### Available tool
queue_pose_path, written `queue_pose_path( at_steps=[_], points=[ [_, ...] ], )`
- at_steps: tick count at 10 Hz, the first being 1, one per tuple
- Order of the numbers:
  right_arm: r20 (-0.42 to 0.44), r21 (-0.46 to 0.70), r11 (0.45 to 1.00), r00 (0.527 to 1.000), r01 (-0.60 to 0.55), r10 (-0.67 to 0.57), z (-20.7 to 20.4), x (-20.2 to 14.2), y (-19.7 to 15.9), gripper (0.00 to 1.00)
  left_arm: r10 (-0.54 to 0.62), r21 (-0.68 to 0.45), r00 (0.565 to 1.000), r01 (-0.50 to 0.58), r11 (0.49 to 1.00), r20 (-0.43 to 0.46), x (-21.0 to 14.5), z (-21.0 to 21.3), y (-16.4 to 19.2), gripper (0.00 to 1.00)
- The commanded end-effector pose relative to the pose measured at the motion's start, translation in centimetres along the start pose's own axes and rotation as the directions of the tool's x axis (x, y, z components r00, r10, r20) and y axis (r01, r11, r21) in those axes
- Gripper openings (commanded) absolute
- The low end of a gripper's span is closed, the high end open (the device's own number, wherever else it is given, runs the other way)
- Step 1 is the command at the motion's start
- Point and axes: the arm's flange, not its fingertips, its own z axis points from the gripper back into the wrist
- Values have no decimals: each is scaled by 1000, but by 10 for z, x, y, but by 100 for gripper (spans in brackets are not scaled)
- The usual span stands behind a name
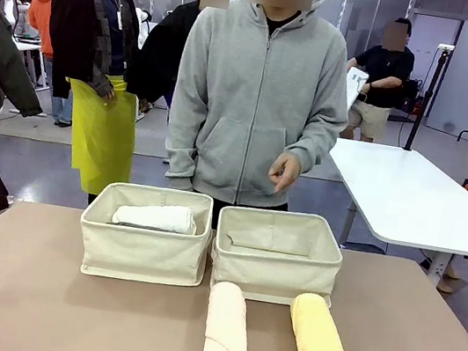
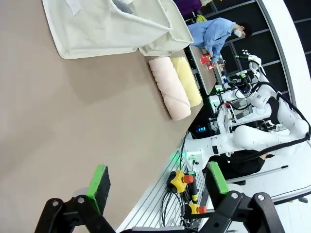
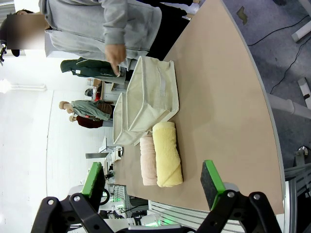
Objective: Divide the towels into two baskets.
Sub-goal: Pick up one hotel-folded towel from the bottom of the table and place it in the Fabric basket indicated by the person.
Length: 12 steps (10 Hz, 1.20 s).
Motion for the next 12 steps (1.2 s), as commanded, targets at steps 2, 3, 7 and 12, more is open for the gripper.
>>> queue_pose_path(
  at_steps=[2, 3, 7, 12],
  points=[
    [10, 13, 1000, 1000, -4, 4, 1, -2, 2, 100, -6, -5, 1000, 6, 1000, 14, -1, 2, -2, 100],
    [10, 13, 1000, 1000, -4, 4, 1, -2, 2, 100, -6, -5, 1000, 6, 1000, 14, -1, 2, -2, 100],
    [10, 13, 1000, 1000, -4, 4, 1, -2, 2, 100, -6, -5, 1000, 6, 1000, 14, -1, 2, -2, 100],
    [-416, -216, 924, 886, -315, 204, -136, -31, 49, 100, -6, -5, 1000, 6, 1000, 14, -1, 2, -2, 100]
  ],
)
